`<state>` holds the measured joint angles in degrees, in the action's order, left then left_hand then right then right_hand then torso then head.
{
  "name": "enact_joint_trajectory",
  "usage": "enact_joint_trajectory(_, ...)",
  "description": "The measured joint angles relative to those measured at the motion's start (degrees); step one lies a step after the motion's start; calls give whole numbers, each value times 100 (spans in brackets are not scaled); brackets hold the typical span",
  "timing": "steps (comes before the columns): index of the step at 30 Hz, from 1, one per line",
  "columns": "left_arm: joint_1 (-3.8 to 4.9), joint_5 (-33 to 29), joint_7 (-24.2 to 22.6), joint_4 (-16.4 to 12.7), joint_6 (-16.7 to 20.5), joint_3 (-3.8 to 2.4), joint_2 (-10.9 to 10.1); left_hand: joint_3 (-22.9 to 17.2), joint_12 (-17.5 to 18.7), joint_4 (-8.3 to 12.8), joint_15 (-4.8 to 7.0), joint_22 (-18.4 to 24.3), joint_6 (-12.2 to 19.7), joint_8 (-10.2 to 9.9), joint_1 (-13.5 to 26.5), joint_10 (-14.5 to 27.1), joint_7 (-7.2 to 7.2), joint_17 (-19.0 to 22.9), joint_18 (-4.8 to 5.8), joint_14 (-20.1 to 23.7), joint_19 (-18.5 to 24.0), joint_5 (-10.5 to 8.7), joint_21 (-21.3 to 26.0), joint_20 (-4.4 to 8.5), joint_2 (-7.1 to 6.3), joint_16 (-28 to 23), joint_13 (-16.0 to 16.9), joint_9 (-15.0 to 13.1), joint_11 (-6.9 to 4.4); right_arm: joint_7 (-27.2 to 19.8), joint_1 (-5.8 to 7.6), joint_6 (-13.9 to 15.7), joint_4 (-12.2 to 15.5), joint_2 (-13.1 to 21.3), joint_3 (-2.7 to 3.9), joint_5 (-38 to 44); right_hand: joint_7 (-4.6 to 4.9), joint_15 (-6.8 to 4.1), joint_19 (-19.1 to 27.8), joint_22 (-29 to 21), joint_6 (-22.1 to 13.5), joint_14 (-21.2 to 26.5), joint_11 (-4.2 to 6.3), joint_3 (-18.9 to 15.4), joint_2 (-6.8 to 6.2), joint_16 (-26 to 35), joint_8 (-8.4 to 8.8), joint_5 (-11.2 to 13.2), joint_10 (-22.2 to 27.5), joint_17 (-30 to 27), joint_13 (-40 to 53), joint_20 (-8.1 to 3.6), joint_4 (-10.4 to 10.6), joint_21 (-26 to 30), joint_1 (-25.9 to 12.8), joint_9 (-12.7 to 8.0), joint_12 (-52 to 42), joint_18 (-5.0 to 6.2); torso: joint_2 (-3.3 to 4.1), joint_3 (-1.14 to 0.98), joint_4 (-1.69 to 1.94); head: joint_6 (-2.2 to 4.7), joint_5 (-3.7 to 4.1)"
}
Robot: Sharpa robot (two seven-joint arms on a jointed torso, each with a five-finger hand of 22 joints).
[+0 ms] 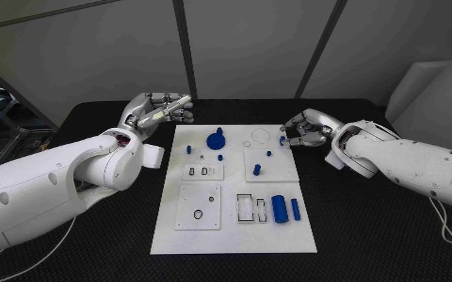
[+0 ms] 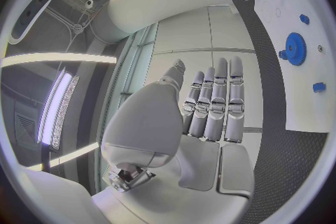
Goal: Assemble the parts on the task board
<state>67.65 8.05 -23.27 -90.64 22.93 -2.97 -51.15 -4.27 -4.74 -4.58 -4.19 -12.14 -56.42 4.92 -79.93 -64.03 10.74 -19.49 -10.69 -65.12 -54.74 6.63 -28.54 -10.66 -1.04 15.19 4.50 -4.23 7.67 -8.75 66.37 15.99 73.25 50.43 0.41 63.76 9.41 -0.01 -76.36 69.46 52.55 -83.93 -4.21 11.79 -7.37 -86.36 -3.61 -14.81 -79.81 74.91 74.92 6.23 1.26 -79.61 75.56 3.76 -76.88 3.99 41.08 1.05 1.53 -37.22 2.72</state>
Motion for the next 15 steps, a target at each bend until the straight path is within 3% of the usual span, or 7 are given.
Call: enact_joint_trajectory(15, -12, 5, 0, 18, -2, 0, 7, -8, 15, 8, 0, 3, 0, 0, 0, 0, 0, 5, 0, 0, 0, 0, 22, 0, 0, -10, -4, 3, 1, 36, -104, -58, -257, -140, 0, 155, 0, 0, -22, 41, 0, 0, -9, 0, 32, 0, 0, 0, 8, 0, 0, 22, 0, 0, 32, 6, 0, 0, 2, -2, 10, -15, -8)
